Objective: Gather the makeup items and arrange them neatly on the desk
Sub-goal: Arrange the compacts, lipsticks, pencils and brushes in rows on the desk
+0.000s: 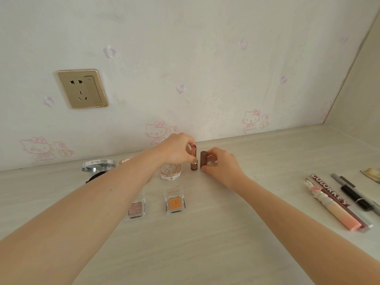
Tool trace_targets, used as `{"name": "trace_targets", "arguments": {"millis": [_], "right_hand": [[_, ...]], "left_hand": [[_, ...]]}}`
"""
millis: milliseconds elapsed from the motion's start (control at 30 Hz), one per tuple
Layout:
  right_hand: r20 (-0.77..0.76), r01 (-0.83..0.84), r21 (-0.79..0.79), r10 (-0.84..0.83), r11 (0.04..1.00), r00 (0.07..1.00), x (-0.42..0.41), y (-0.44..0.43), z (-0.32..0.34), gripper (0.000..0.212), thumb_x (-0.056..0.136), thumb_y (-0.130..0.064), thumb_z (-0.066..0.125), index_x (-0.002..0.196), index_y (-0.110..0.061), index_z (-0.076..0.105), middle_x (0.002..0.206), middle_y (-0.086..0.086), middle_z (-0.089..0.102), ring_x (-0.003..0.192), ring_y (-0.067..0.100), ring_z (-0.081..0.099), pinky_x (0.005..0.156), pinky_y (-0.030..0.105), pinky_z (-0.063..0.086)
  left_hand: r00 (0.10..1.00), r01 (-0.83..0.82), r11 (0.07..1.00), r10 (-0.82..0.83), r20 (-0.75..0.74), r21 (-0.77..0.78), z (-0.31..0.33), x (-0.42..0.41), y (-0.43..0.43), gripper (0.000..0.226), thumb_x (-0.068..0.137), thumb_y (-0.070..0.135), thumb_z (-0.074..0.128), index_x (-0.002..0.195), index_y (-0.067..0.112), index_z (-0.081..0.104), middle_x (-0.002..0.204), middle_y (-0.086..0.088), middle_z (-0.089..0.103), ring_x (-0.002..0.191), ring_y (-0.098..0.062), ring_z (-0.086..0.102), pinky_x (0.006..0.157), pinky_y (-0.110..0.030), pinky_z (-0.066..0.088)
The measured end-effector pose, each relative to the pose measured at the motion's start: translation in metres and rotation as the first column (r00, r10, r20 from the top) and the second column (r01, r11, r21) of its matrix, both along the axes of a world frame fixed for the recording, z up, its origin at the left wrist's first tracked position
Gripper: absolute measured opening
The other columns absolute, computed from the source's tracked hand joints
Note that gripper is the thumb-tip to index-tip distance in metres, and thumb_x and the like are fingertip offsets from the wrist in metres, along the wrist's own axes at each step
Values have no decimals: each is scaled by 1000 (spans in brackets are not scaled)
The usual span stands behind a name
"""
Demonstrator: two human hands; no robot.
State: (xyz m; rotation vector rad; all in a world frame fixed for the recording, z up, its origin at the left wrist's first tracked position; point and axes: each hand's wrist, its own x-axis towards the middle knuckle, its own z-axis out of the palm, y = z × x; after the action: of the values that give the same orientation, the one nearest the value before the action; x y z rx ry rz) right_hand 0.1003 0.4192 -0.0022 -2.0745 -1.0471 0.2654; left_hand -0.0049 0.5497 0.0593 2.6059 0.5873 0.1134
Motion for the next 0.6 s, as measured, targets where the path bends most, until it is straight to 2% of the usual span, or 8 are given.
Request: {"name": "trace_targets", "arguments": {"millis": [167, 267, 367, 433, 533, 567, 600], "right_hand": [[42, 16, -5, -16, 1000, 999, 4, -18, 2, 38, 87, -21, 65, 124, -15, 56, 117, -4, 64, 110, 13, 55, 86, 19, 37], [142, 5, -34, -1, 999, 990, 4, -38, 7, 36, 92, -23, 59, 127, -14, 54, 123, -2, 62, 118, 16, 53, 93, 22, 39], [246, 9, -79, 10, 997, 969, 2, -65, 14, 35, 95, -24, 53, 129, -15, 52, 128, -1, 59, 122, 17, 50, 98, 28, 41], [305, 34, -103, -1, 994, 952, 4, -86, 18, 35, 96, -26, 50, 130, -19, 51, 129, -3, 57, 123, 15, 47, 97, 29, 41], [367, 93, -120, -43, 988, 929, 10, -121, 23, 34, 96, -29, 48, 129, -23, 51, 129, -3, 56, 121, 13, 48, 95, 30, 43], [382, 111, -123, -56, 986, 922, 12, -133, 24, 33, 96, -30, 48, 128, -23, 52, 128, -2, 56, 120, 14, 49, 96, 32, 43], [401, 128, -123, -69, 984, 914, 14, -146, 27, 33, 96, -30, 48, 128, -23, 52, 128, -2, 57, 120, 14, 49, 96, 33, 44]], "left_hand": [[999, -15, 1000, 16, 41, -8, 6, -5, 2, 41, 78, 27, 75, 115, 21, 60, 102, 8, 67, 98, -12, 59, 72, -26, 45], [997, -13, 997, 7, 76, 77, 11, -8, -3, 39, 83, 28, 68, 120, 21, 58, 114, 7, 66, 107, -14, 57, 88, -33, 46], [992, -10, 981, -15, 124, 193, 13, -8, -17, 33, 88, 26, 61, 121, 21, 58, 119, 8, 64, 110, -15, 56, 93, -36, 46], [989, 1, 966, -40, 144, 258, 14, -7, -30, 28, 90, 26, 57, 118, 24, 58, 116, 7, 65, 104, -16, 60, 90, -36, 47], [985, 33, 972, -71, 157, 233, 15, 1, -57, 23, 91, 25, 50, 113, 27, 56, 98, 7, 68, 68, -18, 69, 75, -32, 51], [983, 41, 972, -81, 166, 232, 16, 4, -68, 23, 91, 26, 50, 113, 27, 57, 102, 6, 64, 65, -18, 67, 72, -32, 50], [979, 53, 968, -99, 179, 246, 14, 10, -78, 24, 92, 28, 51, 115, 26, 58, 110, 5, 61, 74, -18, 66, 73, -33, 49]]}}
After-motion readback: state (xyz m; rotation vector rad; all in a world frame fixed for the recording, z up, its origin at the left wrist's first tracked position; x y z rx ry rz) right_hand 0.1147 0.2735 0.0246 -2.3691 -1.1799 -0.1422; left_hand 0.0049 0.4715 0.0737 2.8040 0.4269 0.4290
